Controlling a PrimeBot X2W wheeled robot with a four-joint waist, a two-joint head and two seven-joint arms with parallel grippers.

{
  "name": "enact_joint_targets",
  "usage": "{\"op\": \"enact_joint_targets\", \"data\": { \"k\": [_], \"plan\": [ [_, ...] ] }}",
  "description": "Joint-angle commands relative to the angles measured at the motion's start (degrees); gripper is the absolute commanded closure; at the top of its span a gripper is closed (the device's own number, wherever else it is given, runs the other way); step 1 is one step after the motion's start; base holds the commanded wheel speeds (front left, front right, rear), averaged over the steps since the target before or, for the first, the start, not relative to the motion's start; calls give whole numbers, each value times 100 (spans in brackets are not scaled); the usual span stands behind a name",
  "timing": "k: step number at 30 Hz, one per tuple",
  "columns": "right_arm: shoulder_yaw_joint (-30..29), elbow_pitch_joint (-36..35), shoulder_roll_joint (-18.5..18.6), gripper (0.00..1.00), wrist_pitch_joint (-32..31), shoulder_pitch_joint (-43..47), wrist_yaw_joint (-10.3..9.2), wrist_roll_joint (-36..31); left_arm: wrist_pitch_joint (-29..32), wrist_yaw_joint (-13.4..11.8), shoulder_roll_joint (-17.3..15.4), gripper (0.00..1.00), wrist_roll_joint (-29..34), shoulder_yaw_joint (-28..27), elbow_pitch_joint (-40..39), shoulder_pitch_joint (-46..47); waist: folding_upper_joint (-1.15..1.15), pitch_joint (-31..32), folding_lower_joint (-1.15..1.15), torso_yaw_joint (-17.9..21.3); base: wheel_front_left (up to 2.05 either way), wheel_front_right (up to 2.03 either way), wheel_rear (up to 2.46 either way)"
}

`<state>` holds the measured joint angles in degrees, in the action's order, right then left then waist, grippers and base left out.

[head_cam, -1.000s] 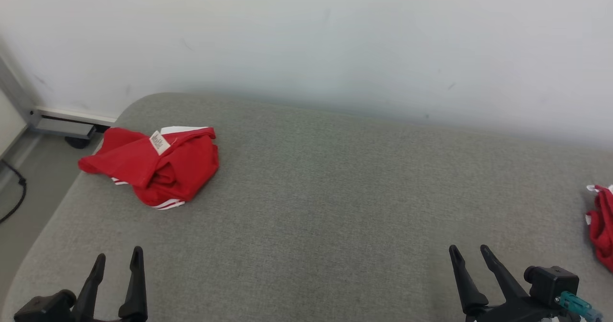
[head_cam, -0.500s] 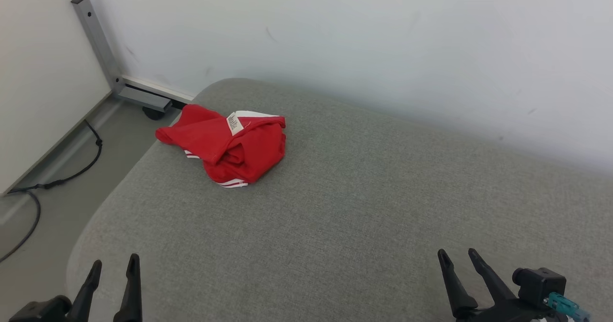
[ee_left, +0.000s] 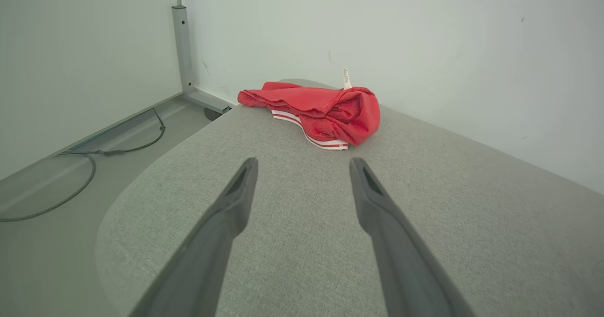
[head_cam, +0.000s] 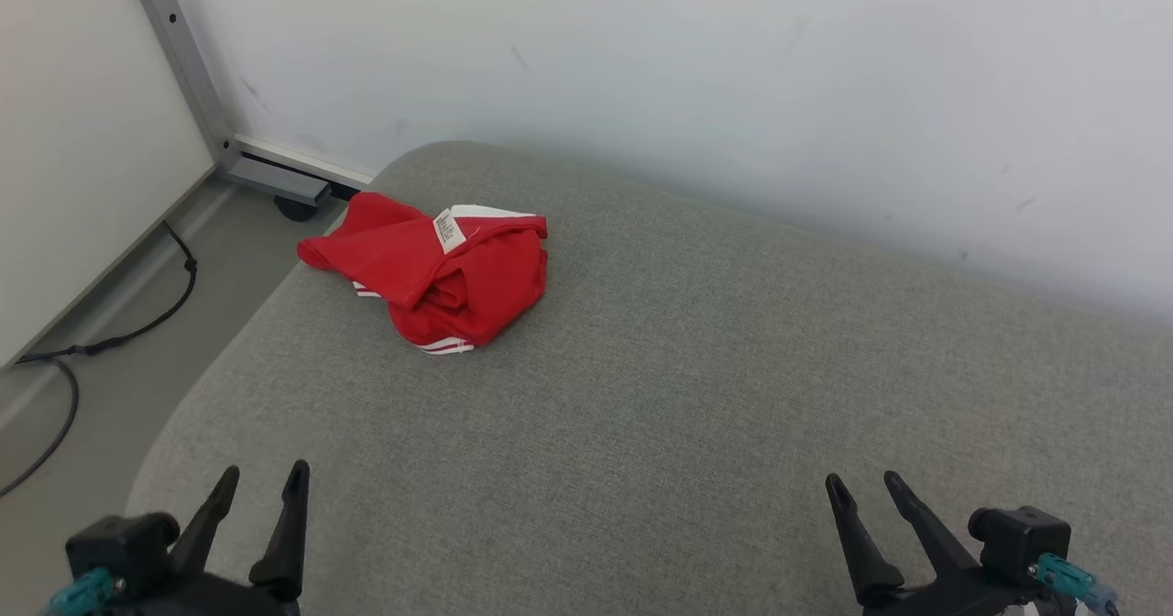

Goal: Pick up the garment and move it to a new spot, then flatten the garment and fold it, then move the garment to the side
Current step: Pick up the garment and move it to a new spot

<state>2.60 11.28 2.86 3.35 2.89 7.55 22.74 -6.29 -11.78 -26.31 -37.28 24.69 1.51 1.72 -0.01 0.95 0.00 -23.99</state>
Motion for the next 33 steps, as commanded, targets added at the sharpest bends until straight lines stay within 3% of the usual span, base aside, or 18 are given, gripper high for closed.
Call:
{"op": "enact_joint_targets", "data": {
  "k": [1, 7, 22, 28, 33],
  "plan": [
    [1, -55, 8, 0, -34, -102, -13, -85, 231, 72, 20, 0, -61, 59, 163, 323, 1, -88, 0, 62, 0, 0, 0],
    [-5, -233, 9, 0, -170, -151, -13, -204, 865, 230, 194, 0, -180, 225, 682, 1184, 1, -373, 0, 133, 0, 0, 0],
    [144, -1266, 11, 0, -875, -651, -13, -847, 2084, 864, 729, 0, -550, 252, 2884, 4061, 1, -1711, 0, 427, 0, 0, 0],
    [136, -1733, 11, 0, -1148, -744, -13, -1047, 2668, 899, 649, 0, -397, 453, 3537, 4788, 1, -2140, 0, 612, 0, 0, 0],
    [109, -1939, 10, 0, -1267, -686, -13, -1101, 2868, 764, 574, 0, -263, 511, 3962, 5163, 1, -2394, 0, 749, 0, 0, 0]
  ]
}}
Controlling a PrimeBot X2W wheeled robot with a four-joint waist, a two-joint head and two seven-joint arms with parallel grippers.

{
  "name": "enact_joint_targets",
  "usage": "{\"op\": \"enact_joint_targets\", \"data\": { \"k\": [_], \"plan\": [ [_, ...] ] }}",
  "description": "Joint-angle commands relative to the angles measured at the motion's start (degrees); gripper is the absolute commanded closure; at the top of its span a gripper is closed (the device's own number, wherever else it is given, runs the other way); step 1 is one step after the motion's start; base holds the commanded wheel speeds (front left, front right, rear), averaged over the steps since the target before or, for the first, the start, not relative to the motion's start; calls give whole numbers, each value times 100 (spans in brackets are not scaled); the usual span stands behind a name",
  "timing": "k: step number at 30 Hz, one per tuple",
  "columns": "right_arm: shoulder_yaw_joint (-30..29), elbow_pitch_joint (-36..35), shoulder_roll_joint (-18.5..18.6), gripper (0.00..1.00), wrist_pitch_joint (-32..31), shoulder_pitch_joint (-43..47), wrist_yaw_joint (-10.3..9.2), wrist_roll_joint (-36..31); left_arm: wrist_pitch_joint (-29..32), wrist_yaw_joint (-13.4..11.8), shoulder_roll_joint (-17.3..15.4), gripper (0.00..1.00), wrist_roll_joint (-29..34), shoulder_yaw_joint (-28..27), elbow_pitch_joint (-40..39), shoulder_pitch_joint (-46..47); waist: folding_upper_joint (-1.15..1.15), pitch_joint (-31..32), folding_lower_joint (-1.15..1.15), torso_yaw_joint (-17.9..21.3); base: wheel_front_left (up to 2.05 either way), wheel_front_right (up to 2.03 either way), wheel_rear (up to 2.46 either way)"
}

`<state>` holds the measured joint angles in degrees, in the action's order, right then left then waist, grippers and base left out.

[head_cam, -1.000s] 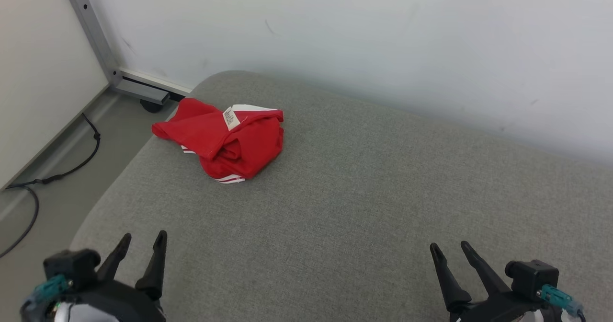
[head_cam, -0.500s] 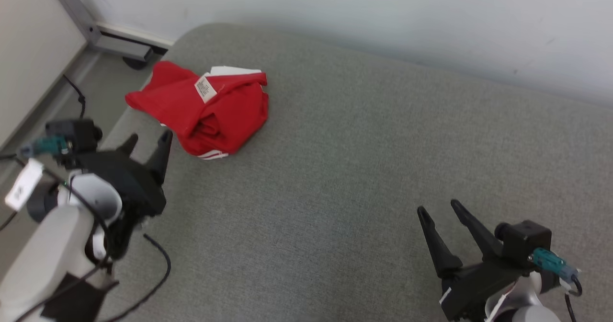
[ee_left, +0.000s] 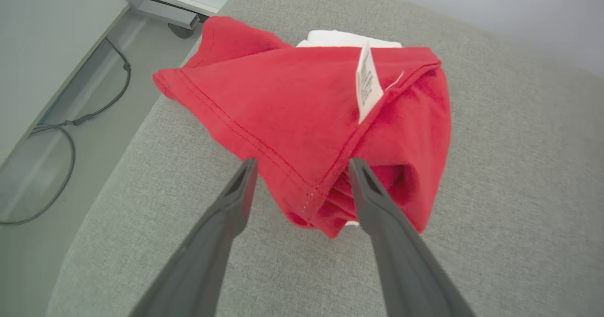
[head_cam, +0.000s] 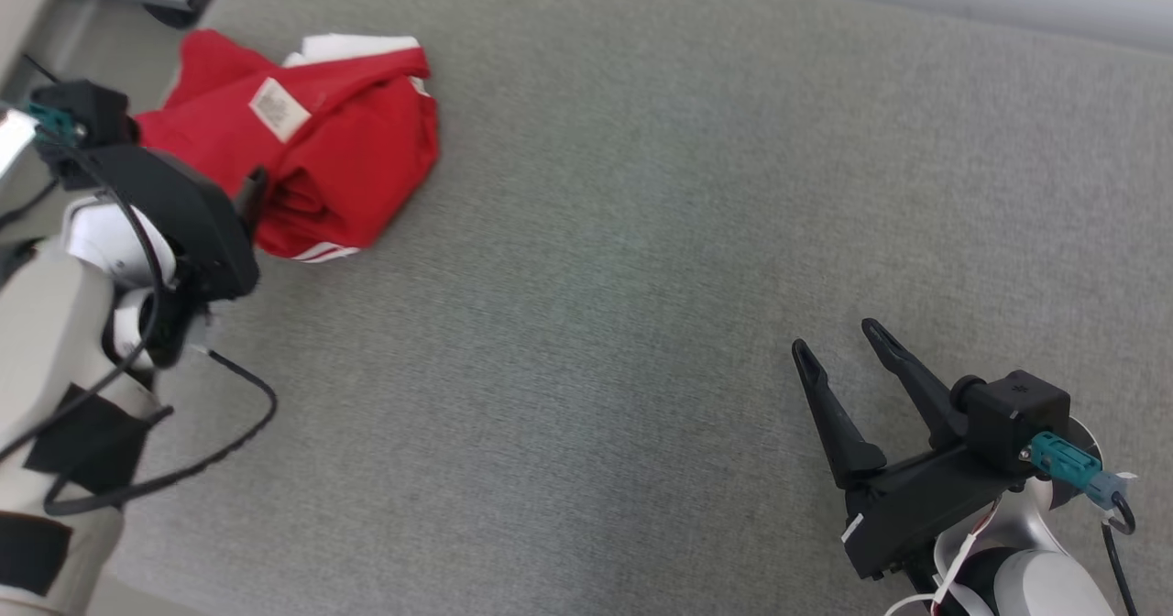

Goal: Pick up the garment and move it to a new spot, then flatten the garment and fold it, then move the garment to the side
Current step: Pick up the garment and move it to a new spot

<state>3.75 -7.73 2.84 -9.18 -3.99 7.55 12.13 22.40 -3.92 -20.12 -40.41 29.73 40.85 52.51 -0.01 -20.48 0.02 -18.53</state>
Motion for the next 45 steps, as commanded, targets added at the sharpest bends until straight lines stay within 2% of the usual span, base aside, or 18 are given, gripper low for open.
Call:
{"op": "enact_joint_targets", "data": {
  "k": [1, 6, 11, 12, 13, 21, 28, 36, 45],
  "plan": [
    [-1, -67, 12, 0, -18, 11, -13, -40, 28, -38, -51, 0, 51, 15, 103, 114, 1, -295, -2, 236, 0, 0, 0],
    [-10, -155, 12, 0, -19, 30, -13, -70, 171, -7, -101, 0, 112, 96, 452, 279, 1, -440, -2, 316, 0, 0, 0],
    [-17, -146, 12, 0, 10, -21, -13, -75, -25, 4, -108, 0, 186, 133, 693, 406, 1, -501, -2, 333, 0, 0, 0],
    [-10, -127, 12, 0, 17, -28, -13, -63, -97, -11, -93, 77, 202, 141, 731, 421, 1, -496, -2, 333, 0, 0, 0],
    [2, -104, 12, 0, 22, -36, -13, -49, -164, -1, -81, 100, 225, 150, 763, 441, 1, -490, -2, 333, 0, 0, 0],
    [127, 106, 12, 0, 111, -68, -13, 85, -620, 3, -3, 100, 292, 173, 886, 603, 1, -240, -2, 356, 0, 0, 0],
    [291, 420, 12, 0, 256, -37, -13, 310, -1048, -23, 28, 100, 714, 495, 679, 825, 1, 237, -2, 489, 0, 0, 0],
    [462, 810, 11, 0, 542, 55, -13, 645, -1377, 142, 101, 100, 971, 765, 147, 1042, 1, 852, -2, 906, 0, 0, 0],
    [489, 1175, 10, 0, 849, 154, -13, 903, -1202, 229, 287, 100, 1017, 1002, -680, 1168, 1, 1409, -2, 1440, 0, 0, 0]
  ]
}}
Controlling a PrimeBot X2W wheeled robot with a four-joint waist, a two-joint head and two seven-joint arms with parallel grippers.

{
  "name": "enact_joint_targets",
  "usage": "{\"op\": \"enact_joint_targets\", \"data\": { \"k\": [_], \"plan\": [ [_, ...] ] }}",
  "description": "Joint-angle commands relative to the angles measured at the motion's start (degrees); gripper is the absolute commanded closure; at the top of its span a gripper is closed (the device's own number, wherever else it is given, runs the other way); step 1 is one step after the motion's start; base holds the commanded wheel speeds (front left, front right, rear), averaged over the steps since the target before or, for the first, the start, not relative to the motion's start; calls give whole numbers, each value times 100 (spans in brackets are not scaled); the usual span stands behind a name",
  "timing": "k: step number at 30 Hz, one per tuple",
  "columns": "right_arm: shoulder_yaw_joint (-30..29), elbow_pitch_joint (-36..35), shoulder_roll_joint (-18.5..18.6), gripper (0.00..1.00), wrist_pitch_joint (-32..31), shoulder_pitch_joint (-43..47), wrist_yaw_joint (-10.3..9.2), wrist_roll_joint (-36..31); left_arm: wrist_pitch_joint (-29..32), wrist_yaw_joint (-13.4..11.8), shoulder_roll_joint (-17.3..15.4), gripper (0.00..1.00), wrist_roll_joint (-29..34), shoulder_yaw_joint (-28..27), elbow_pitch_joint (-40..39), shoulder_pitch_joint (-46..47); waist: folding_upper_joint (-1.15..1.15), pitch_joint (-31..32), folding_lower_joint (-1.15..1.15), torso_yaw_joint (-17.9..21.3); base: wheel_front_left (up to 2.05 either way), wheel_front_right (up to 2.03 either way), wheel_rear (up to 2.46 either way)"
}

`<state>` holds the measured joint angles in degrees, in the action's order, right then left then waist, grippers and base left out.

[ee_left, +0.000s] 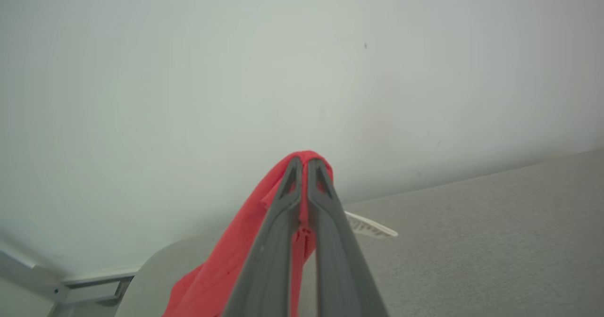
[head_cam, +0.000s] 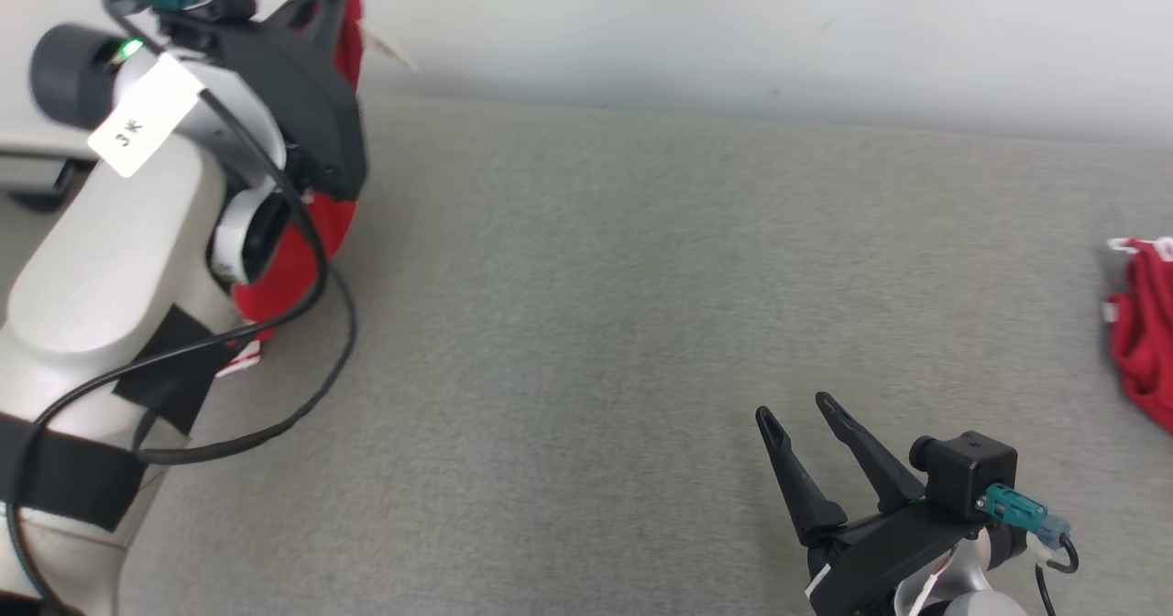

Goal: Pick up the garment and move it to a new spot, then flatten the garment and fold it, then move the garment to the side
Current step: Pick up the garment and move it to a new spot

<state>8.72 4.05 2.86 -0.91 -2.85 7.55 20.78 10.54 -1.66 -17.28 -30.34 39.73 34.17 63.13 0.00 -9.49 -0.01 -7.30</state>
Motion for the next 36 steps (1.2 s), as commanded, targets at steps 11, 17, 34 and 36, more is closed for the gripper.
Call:
{"op": "enact_joint_targets", "data": {
  "k": [11, 17, 34, 36],
  "plan": [
    [117, 281, 9, 0, 242, -2, -13, 217, 144, -70, 401, 100, 1, 143, -882, 466, 0, 521, 1, 947, 0, 0, 0],
    [166, 384, 8, 0, 302, -64, -13, 240, 80, -68, 750, 100, -67, 194, -1092, 663, 0, 505, 1, 1294, 0, 0, 0],
    [440, 713, 8, 0, 548, -270, -13, 429, -358, -201, 1364, 100, -339, 276, -1011, 1152, 0, 475, 1, 1981, 0, 0, 0],
    [378, 722, 10, 0, 586, -264, -13, 433, -296, -250, 1343, 100, -359, 301, -894, 1011, 0, 420, 1, 1916, 0, 0, 0]
  ]
}}
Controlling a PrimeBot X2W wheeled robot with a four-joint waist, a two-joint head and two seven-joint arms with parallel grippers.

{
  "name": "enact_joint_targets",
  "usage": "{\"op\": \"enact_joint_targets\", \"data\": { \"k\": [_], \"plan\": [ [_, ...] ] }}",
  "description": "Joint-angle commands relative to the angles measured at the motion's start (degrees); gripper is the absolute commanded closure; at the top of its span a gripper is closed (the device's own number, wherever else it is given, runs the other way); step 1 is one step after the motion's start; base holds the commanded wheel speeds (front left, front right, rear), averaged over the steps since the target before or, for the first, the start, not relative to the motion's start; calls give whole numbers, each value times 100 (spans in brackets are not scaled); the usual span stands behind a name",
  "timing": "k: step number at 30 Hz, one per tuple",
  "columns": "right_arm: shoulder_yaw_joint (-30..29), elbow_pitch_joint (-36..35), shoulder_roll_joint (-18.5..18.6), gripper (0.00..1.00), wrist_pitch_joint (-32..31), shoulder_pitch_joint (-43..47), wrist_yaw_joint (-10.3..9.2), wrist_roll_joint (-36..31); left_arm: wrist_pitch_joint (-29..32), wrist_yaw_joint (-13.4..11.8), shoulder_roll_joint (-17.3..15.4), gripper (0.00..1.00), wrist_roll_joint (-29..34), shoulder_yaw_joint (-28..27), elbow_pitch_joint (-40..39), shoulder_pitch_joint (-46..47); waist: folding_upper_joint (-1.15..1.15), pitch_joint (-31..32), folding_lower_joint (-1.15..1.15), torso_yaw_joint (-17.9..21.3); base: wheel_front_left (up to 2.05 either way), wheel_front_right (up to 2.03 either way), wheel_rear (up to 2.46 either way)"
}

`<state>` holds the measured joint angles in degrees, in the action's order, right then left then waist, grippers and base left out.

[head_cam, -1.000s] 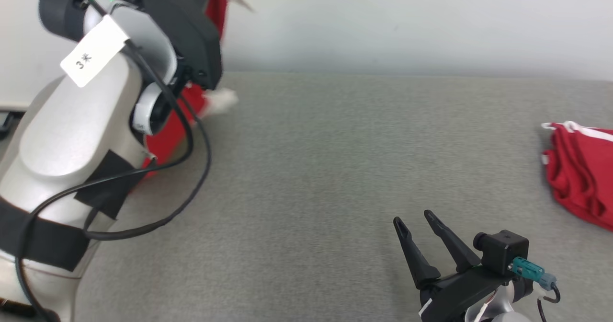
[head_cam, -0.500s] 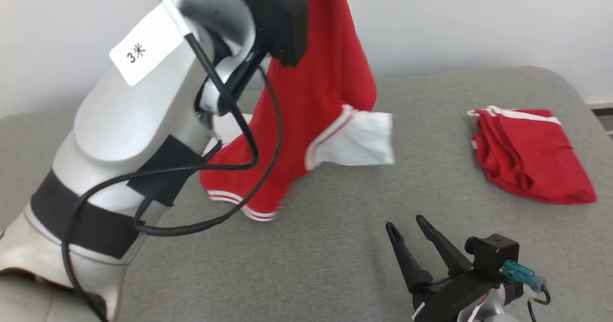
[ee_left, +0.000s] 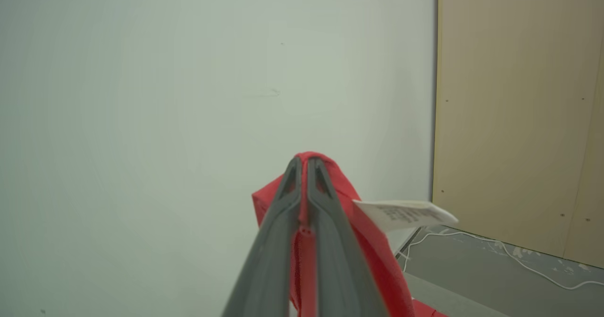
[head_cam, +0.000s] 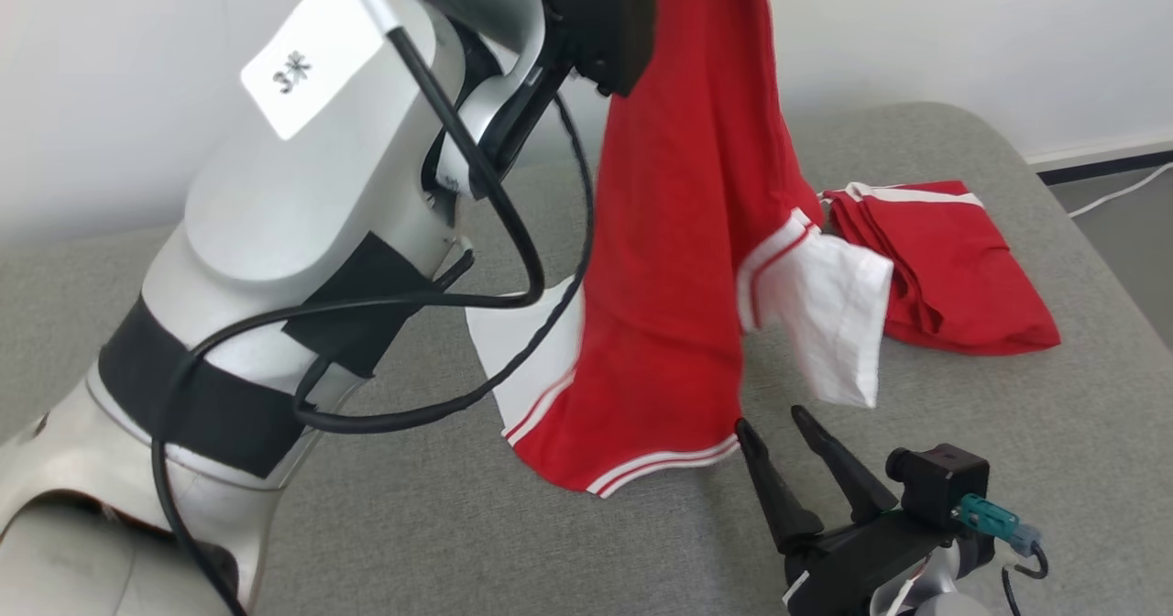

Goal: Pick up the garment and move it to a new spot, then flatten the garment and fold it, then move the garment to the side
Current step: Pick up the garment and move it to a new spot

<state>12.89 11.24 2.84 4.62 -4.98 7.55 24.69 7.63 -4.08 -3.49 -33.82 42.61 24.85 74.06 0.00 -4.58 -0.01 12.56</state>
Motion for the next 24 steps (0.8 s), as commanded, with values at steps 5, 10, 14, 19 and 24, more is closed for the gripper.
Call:
{"op": "enact_joint_targets", "data": {
  "k": [5, 10, 14, 19, 24],
  "plan": [
    [-145, 14, 11, 0, 90, -68, -13, 40, 14, -65, -338, 100, -85, 38, 294, -584, 0, -225, 1, -385, 0, 0, 0],
    [-218, 7, 11, 0, 64, -89, -13, -53, 17, -69, -753, 100, -166, 126, 382, -1308, 0, -287, 1, -768, 0, 0, 0],
    [-247, -36, 11, 0, 11, -74, -13, -101, 48, -120, -1112, 100, -171, 186, 261, -1866, 0, -305, 1, -1030, 0, 0, 0],
    [-276, -107, 12, 0, -65, -5, -13, -145, 205, -219, -1551, 100, -180, 277, -38, -2484, 0, -296, 1, -1255, 0, 0, 0],
    [-295, -154, 12, 0, -97, 45, -13, -165, 383, -365, -1872, 100, -229, 323, -355, -2940, 0, -280, 1, -1356, 0, 0, 0]
  ]
}}
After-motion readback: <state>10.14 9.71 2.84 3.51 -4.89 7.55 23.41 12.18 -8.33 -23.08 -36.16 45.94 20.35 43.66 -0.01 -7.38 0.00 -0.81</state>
